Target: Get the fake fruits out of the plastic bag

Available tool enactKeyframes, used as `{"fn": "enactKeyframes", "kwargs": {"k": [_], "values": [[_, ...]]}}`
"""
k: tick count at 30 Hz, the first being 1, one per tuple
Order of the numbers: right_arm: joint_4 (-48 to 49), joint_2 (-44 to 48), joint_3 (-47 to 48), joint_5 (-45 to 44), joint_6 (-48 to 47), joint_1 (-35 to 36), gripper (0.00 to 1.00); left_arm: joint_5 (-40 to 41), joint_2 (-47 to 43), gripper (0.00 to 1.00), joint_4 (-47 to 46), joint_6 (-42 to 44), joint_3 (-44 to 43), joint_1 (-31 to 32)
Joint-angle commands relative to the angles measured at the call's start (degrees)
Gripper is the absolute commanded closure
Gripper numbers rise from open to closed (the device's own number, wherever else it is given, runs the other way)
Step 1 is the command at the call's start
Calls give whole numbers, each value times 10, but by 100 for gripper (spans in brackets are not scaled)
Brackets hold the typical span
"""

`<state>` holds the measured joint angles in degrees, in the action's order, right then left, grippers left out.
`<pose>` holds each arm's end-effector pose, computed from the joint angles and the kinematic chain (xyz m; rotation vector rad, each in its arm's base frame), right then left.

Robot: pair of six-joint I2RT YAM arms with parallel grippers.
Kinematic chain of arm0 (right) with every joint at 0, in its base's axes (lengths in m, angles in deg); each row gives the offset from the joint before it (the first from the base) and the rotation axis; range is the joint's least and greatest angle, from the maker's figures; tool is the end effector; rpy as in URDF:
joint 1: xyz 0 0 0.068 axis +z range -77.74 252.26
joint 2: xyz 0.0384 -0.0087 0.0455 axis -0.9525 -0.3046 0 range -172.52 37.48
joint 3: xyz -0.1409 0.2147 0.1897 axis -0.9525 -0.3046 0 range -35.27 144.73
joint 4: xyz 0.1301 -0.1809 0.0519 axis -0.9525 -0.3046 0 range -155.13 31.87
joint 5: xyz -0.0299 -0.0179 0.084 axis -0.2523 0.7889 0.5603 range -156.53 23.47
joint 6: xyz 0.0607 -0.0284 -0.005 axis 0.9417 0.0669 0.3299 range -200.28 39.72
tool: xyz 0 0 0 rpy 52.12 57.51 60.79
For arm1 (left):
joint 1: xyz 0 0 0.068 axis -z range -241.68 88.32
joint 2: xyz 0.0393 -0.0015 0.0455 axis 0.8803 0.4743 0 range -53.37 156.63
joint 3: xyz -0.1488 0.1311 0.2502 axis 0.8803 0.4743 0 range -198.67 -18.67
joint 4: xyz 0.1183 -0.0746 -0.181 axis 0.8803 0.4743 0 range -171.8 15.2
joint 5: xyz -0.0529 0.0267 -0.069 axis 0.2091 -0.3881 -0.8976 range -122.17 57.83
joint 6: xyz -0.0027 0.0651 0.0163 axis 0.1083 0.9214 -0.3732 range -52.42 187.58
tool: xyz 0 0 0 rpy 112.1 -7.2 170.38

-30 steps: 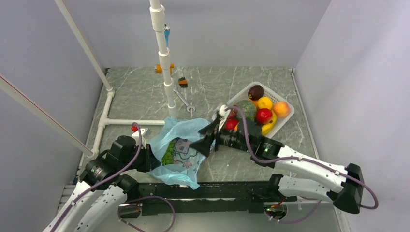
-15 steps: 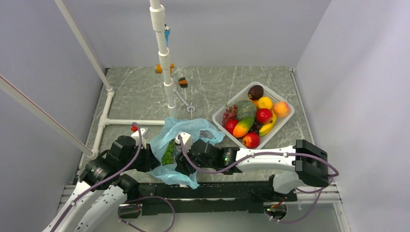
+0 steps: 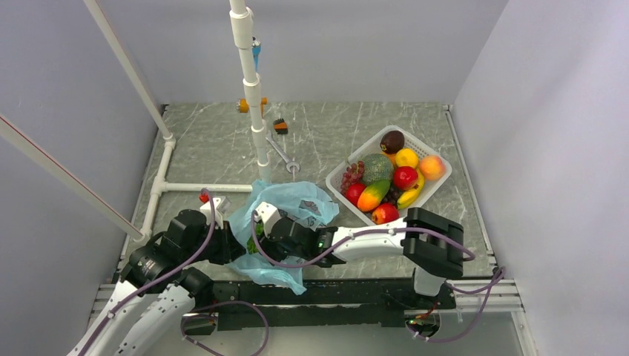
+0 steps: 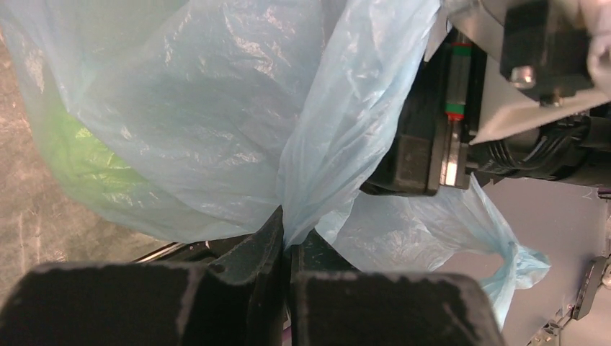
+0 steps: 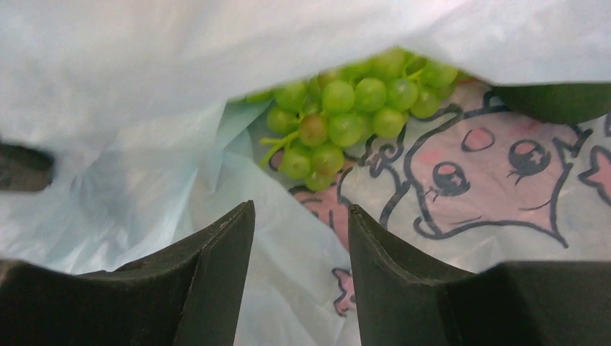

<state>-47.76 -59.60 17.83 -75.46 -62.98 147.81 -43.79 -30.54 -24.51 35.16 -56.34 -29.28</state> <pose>0.0971 0.3434 0.2501 -1.0126 2.0111 0.7526 0.0055 -0.0164 0.2609 0.1086 2.4301 -0.7827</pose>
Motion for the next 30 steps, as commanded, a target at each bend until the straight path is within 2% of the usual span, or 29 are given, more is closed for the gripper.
{"fn": "enactKeyframes", "kwargs": {"k": [1, 6, 10, 11, 14, 15, 20, 25, 30], "values": [[27, -15, 46, -50, 6, 3, 47, 7, -9, 90, -10, -7, 1, -2], [99, -21, 0, -23, 43, 20, 44, 9, 5, 91, -11, -5, 1, -2], [85, -2, 4, -51, 46, 20, 37, 7, 22, 91, -11, -3, 0, -2], [78, 6, 7, -58, 44, 18, 32, 7, 24, 91, -11, -3, 0, -2], [70, 23, 8, -78, 57, 2, 6, 8, 24, 91, -12, -3, 0, -2], [72, 21, 8, -74, 59, -7, 1, 8, 22, 91, -12, -4, 0, -2], [49, -24, 41, -51, 73, -49, 1, 9, 17, 91, -12, -5, 0, -2], [120, -72, 49, -8, 48, -53, 1, 4, 26, 91, -12, 0, 0, -2], [145, -117, 66, -32, 65, -52, 1, 5, 21, 91, -13, -3, 0, -2]]}}
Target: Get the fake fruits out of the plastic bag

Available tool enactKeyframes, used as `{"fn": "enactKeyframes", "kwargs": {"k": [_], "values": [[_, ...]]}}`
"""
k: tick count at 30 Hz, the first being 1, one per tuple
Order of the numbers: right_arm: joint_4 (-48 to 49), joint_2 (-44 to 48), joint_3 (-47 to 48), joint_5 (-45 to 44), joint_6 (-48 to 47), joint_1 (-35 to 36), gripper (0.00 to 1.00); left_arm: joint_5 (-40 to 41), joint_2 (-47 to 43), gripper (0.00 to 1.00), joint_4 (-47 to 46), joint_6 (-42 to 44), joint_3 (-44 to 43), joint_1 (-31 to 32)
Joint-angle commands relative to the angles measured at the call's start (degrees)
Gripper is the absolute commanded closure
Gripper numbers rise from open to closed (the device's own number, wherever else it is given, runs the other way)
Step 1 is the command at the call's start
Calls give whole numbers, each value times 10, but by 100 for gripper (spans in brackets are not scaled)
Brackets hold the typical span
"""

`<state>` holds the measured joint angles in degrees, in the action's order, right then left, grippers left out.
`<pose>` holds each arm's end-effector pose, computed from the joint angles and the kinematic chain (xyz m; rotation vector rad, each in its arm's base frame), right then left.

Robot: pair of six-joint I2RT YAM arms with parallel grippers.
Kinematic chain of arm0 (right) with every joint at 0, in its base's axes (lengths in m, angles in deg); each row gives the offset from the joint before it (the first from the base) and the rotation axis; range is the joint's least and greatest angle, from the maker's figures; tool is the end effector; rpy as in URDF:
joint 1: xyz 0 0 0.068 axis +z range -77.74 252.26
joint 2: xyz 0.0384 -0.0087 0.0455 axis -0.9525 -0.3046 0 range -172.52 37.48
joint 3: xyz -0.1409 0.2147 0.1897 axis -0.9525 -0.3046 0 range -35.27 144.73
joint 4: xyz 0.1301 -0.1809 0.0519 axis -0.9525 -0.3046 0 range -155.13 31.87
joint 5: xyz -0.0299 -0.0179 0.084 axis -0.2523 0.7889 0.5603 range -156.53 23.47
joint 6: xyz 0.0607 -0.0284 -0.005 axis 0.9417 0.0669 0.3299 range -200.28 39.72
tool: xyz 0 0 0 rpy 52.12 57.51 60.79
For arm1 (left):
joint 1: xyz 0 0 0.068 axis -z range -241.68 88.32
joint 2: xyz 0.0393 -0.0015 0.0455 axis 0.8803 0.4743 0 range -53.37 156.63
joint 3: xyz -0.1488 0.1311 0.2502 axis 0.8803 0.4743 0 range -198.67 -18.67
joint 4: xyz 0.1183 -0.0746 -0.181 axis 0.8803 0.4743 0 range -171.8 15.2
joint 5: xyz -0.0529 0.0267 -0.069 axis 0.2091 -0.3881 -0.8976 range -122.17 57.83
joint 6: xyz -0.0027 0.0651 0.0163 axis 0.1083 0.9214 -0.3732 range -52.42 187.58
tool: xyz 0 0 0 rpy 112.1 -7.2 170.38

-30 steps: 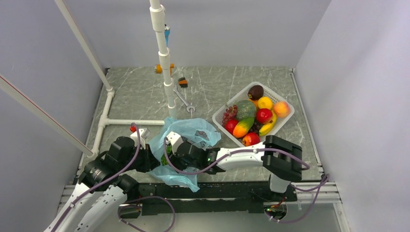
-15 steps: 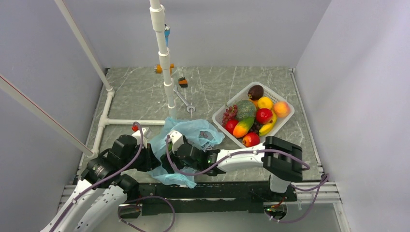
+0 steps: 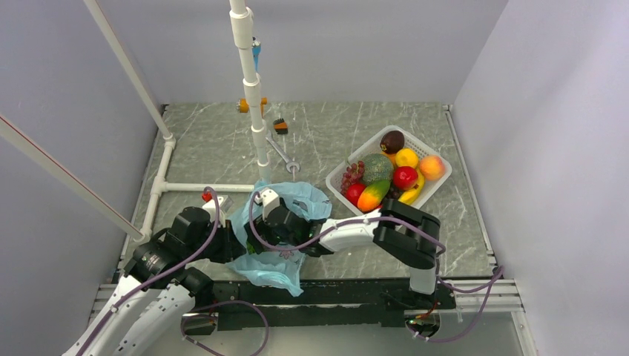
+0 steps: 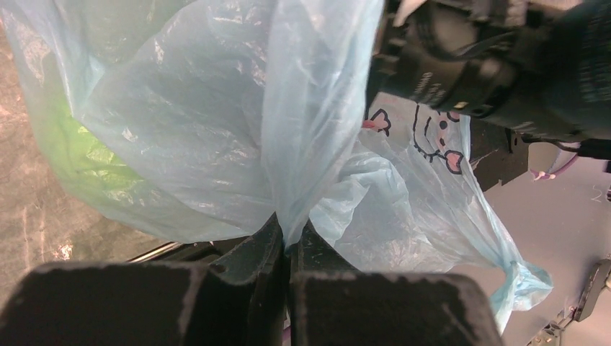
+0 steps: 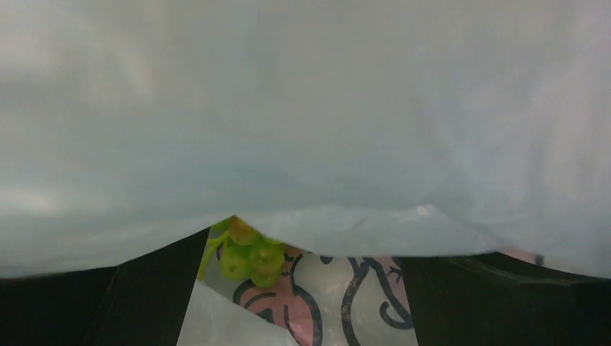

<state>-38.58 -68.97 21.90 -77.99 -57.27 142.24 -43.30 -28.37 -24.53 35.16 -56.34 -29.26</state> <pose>0.1472 0.3726 0.2299 -0.7488 2.0410 0.7638 0.0105 -0.0191 0.2610 0.1006 2.4665 -0.7562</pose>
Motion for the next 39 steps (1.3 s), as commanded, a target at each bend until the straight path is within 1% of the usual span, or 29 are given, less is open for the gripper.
{"fn": "enactKeyframes", "kwargs": {"k": [1, 4, 6, 9, 13, 17, 20, 24, 27, 28, 29, 31, 32, 34, 36, 39], "values": [[64, -27, 25, -11, 9, 4, 1, 2, -3, 91, -14, -3, 0, -3], [92, -27, 17, -26, 16, 3, 2, 0, -5, 91, -13, -3, 1, -2], [114, -24, 6, -44, 41, 3, 3, -1, -2, 91, -13, -1, 1, -2], [92, -20, 7, -88, 130, -2, 4, -4, 2, 91, -13, 0, 0, -3], [139, -30, -8, -112, 213, -3, 8, -4, 3, 91, -14, 1, 0, -2], [75, -62, 38, -161, 268, -4, 9, -5, 4, 91, -14, 1, 1, -2], [90, -83, 47, -174, 272, -3, 9, -5, 6, 91, -14, 1, 1, -2], [20, -127, 101, -190, 278, -3, 8, -6, 7, 91, -14, 2, 0, -2], [-20, -150, 114, -230, 288, -1, 10, -6, 6, 91, -14, 2, 1, -2], [-25, -154, 112, -238, 290, -1, 15, -6, 4, 91, -14, 1, 1, -2], [-23, -156, 108, -248, 287, -1, 21, -6, 4, 91, -14, 1, 1, -2], [-13, -161, 100, -257, 267, -1, 41, -6, 3, 91, -14, 2, 1, -2], [-17, -162, 100, -264, 255, -2, 49, -6, 4, 91, -14, 2, 1, -2], [-27, -156, 103, -276, 231, -2, 56, -7, 5, 91, -14, 2, 1, -2], [-22, -138, 94, -277, 197, -3, 66, -7, 4, 91, -14, 3, 1, -2], [23, -95, 64, -264, 146, -3, 72, -8, 4, 91, -15, 3, 1, -2]]}}
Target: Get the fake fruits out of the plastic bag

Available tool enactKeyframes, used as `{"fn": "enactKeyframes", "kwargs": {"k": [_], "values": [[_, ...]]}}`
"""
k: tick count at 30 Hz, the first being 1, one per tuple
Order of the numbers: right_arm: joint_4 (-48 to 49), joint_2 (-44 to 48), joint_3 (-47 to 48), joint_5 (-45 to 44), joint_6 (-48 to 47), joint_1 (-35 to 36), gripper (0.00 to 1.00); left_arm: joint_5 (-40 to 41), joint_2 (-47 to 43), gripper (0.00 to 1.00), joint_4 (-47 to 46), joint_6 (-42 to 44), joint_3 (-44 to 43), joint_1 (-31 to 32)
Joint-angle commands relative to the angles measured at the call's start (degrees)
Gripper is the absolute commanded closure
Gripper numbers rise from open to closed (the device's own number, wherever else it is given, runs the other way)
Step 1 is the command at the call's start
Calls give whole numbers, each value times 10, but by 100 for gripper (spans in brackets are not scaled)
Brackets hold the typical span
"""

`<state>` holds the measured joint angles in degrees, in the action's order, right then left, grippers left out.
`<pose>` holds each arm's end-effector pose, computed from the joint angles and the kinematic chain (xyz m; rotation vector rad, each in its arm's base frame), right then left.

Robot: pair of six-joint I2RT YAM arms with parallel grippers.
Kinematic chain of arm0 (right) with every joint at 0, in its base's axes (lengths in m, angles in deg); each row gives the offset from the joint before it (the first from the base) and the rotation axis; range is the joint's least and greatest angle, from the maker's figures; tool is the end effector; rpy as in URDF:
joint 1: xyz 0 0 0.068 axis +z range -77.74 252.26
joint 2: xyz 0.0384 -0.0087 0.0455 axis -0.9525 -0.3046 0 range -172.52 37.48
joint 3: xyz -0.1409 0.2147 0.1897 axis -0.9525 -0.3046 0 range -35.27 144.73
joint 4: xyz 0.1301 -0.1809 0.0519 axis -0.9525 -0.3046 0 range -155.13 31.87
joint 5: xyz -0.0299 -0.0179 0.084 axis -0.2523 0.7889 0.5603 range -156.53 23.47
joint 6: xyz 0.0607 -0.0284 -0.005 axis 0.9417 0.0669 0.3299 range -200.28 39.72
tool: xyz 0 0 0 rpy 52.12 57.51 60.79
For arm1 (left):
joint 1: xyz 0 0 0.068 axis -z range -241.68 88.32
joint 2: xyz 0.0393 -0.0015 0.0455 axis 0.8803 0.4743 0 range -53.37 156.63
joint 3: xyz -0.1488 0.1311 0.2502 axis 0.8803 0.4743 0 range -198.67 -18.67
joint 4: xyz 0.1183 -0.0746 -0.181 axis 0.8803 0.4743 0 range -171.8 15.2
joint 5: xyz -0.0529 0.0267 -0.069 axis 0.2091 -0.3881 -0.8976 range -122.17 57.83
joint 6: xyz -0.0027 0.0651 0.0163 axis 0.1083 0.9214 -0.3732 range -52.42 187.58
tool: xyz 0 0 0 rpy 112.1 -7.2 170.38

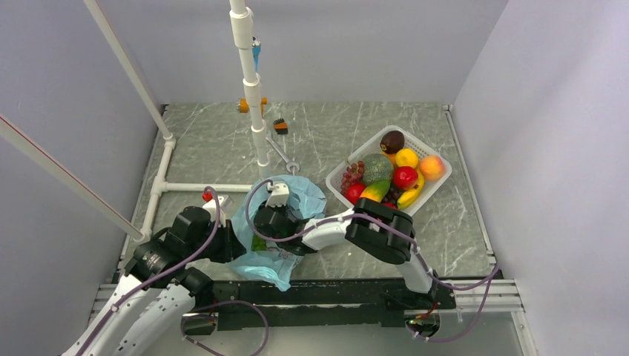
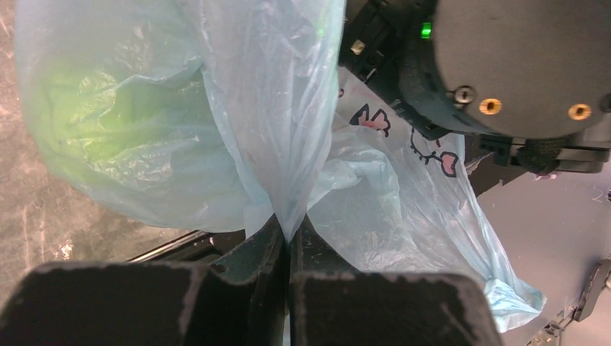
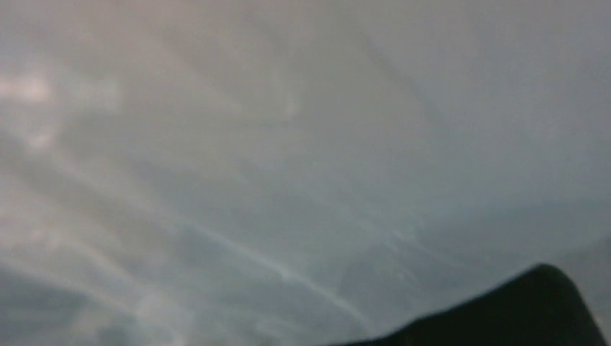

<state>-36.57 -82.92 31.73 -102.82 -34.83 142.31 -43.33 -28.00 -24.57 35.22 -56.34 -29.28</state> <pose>0.1836 0.4127 0.1879 -0.0708 2.0614 0.5995 0.0113 -0.0196 0.2610 0.1012 2.4722 -0.7535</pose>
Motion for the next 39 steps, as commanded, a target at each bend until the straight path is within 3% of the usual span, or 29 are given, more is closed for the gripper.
{"fn": "enactKeyframes", "kwargs": {"k": [1, 13, 18, 22, 25, 34, 39], "values": [[14, 59, -43, -12, -93, -3, 73, -8, 0, 91, -14, 2, 1, -2], [2, 180, -104, 44, -129, -3, 99, -8, -9, 91, -15, 3, 1, -1], [-4, 188, -110, 115, -131, -3, 99, -9, -13, 91, -15, 3, 1, -2], [-35, 181, -105, 132, -129, -1, 89, -10, -16, 91, -15, 4, 1, -2], [-51, 171, -107, 129, -139, -2, 72, -10, -17, 91, -15, 5, 1, -2], [-92, 175, -113, 132, -140, 16, 36, -12, -19, 91, -17, 6, 1, -2], [-105, 157, -108, 104, -143, 18, 25, -14, -18, 91, -16, 7, 1, -2]]}}
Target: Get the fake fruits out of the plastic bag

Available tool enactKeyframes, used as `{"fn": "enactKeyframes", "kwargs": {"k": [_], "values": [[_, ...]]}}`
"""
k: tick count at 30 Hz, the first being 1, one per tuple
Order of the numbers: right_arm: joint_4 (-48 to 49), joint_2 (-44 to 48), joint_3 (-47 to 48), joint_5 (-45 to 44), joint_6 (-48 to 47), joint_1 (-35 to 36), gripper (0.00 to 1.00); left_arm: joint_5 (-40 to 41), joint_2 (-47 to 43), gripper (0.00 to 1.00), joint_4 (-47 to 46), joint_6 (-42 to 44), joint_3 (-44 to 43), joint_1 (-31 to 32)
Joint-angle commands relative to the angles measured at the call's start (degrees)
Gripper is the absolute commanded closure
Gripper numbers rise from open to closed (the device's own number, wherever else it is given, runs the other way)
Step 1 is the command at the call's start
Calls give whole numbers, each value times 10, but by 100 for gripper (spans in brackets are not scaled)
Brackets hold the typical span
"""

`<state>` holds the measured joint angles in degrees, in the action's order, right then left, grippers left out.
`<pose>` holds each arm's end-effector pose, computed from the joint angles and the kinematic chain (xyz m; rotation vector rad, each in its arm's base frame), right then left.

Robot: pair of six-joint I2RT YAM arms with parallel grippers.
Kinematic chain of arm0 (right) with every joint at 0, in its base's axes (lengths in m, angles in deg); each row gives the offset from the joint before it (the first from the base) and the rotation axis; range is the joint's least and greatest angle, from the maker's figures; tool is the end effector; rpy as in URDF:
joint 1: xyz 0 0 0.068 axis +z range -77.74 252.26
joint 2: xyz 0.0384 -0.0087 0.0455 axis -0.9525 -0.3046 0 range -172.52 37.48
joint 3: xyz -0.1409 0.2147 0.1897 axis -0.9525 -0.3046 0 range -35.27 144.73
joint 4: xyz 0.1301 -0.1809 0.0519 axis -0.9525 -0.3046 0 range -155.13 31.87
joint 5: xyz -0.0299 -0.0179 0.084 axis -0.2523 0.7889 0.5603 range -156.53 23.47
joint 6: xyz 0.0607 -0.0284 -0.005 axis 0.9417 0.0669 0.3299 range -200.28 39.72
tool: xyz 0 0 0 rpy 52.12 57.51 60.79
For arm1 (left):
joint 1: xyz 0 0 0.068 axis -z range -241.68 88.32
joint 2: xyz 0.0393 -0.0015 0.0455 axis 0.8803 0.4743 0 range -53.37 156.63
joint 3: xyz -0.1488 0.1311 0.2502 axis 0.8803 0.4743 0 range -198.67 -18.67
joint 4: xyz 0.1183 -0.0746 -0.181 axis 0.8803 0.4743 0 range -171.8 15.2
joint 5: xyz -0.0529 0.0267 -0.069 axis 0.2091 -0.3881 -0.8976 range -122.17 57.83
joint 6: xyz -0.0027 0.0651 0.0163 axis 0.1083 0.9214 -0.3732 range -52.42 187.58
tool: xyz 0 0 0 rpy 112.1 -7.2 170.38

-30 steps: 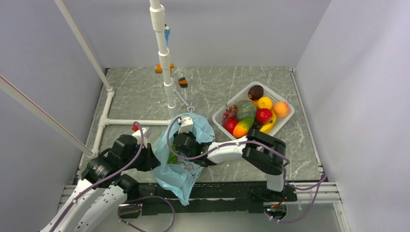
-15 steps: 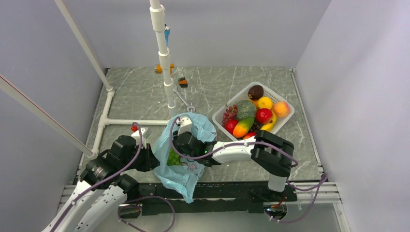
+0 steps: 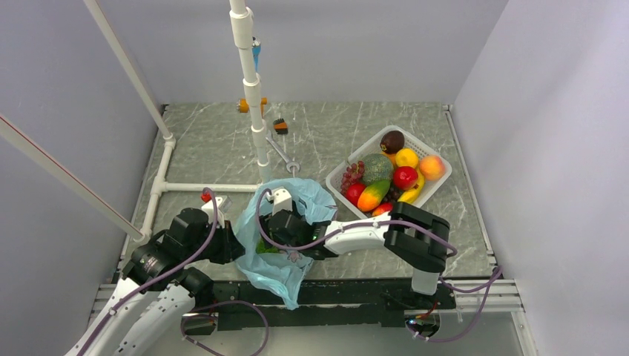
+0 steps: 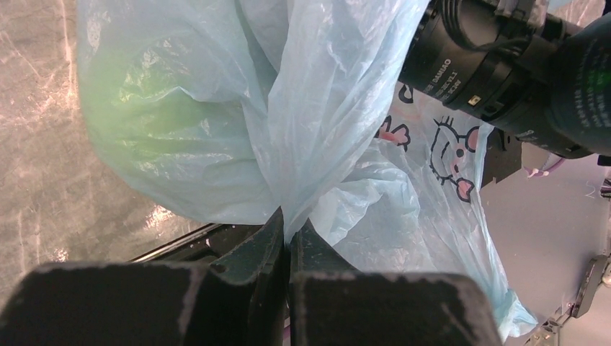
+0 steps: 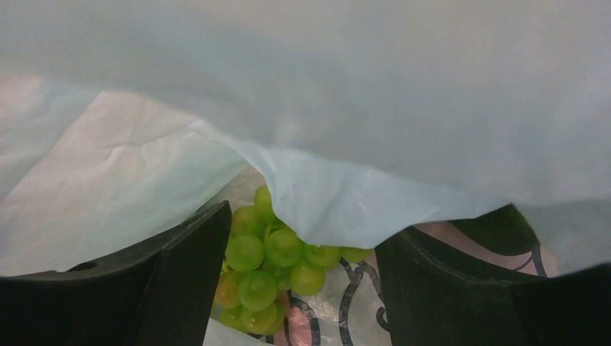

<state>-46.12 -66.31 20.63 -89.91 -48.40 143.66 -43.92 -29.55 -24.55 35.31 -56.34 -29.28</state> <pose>0.1412 0.3527 0.2287 -0.5219 2.1372 0.5954 0.0076 -0.0179 0.2610 0.1113 2.4468 -0.7766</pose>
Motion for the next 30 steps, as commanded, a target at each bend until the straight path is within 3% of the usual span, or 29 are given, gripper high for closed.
{"fn": "enactKeyframes", "kwargs": {"k": [1, 3, 7, 11, 14, 17, 25, 30], "values": [[-19, -18, 9, -35, -7, 5, 24, -8, -3, 91, -16, 6, 1, -2], [-47, -33, 31, -59, -4, 4, 29, -6, -6, 91, -16, 4, 1, -2], [-84, -51, 58, -82, 0, 4, 55, -8, -5, 91, -17, 6, 1, -2], [-95, -55, 64, -92, 1, 5, 62, -6, -5, 91, -17, 4, 1, -2], [-93, -51, 60, -95, -5, 4, 74, -8, -7, 92, -19, 3, 1, -2], [-77, -33, 50, -84, -16, 5, 84, 5, -3, 100, -10, -3, -6, -2], [-45, 38, 17, -55, -35, 5, 100, 49, 36, 100, 6, 28, -75, -2], [-48, 81, 9, -37, -44, 5, 100, 51, 60, 100, 23, 32, -63, -2]]}}
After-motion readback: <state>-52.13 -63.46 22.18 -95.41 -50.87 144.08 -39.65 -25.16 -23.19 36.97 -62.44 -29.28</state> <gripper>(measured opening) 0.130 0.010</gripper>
